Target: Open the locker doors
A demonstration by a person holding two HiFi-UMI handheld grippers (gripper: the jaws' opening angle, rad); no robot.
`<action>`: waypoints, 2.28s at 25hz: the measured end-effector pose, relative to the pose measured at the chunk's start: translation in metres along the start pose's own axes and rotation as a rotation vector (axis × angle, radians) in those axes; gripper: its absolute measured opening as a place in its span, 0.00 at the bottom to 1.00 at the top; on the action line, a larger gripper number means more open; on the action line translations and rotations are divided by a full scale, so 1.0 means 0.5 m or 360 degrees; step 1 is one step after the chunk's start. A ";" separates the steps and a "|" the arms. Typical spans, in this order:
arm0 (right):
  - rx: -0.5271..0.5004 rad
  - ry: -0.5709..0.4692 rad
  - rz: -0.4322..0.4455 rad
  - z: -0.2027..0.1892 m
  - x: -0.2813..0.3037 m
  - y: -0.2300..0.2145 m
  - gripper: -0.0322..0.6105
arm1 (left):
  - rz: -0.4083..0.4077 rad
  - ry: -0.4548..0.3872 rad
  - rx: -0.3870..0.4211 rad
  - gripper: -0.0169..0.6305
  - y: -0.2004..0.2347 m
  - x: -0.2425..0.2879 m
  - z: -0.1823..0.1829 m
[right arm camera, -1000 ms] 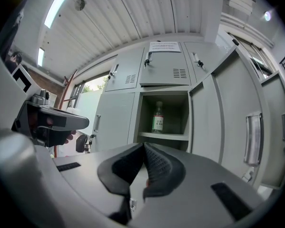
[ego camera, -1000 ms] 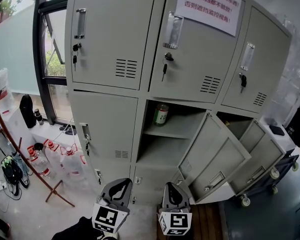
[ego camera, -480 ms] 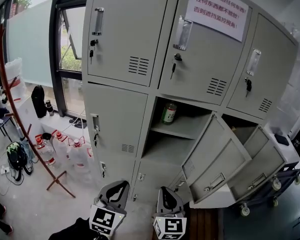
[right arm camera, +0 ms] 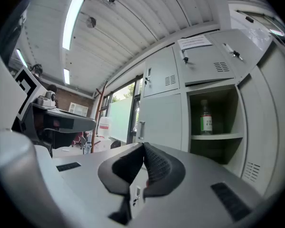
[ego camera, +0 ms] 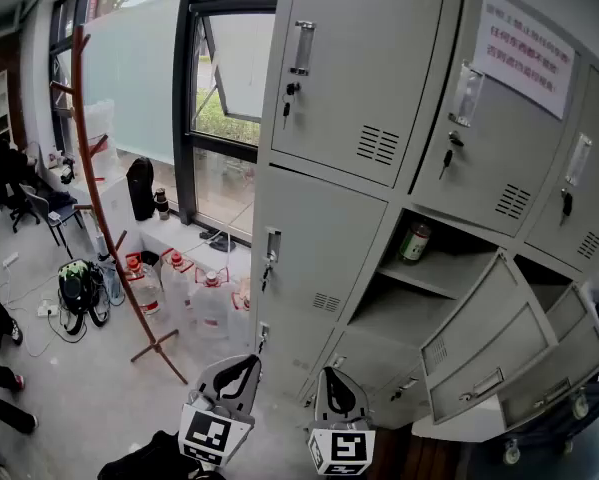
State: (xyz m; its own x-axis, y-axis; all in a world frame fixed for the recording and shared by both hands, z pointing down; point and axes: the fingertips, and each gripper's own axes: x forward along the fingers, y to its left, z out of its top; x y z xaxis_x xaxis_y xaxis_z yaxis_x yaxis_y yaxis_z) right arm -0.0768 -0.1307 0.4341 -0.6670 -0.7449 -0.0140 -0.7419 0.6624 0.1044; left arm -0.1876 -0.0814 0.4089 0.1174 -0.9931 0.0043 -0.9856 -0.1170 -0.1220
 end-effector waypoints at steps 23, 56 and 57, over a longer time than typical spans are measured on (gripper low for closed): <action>-0.0042 0.0013 -0.0091 0.018 0.458 0.179 0.07 | -0.0076 0.0032 -0.0051 0.07 0.463 0.153 -0.078; -0.0082 0.0125 -0.0246 -0.008 0.690 0.149 0.34 | -0.0209 0.0087 -0.0129 0.07 0.587 0.248 -0.156; -0.0078 0.0122 -0.0250 -0.007 0.683 0.152 0.34 | -0.0210 0.0086 -0.0132 0.07 0.585 0.245 -0.156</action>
State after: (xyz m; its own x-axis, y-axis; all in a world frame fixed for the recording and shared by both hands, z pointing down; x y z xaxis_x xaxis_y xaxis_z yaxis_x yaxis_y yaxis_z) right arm -0.3609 -0.3352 0.4409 -0.5344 -0.8442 0.0419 -0.8312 0.5338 0.1554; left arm -0.4709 -0.2379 0.4511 0.2417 -0.9679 0.0684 -0.9691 -0.2444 -0.0346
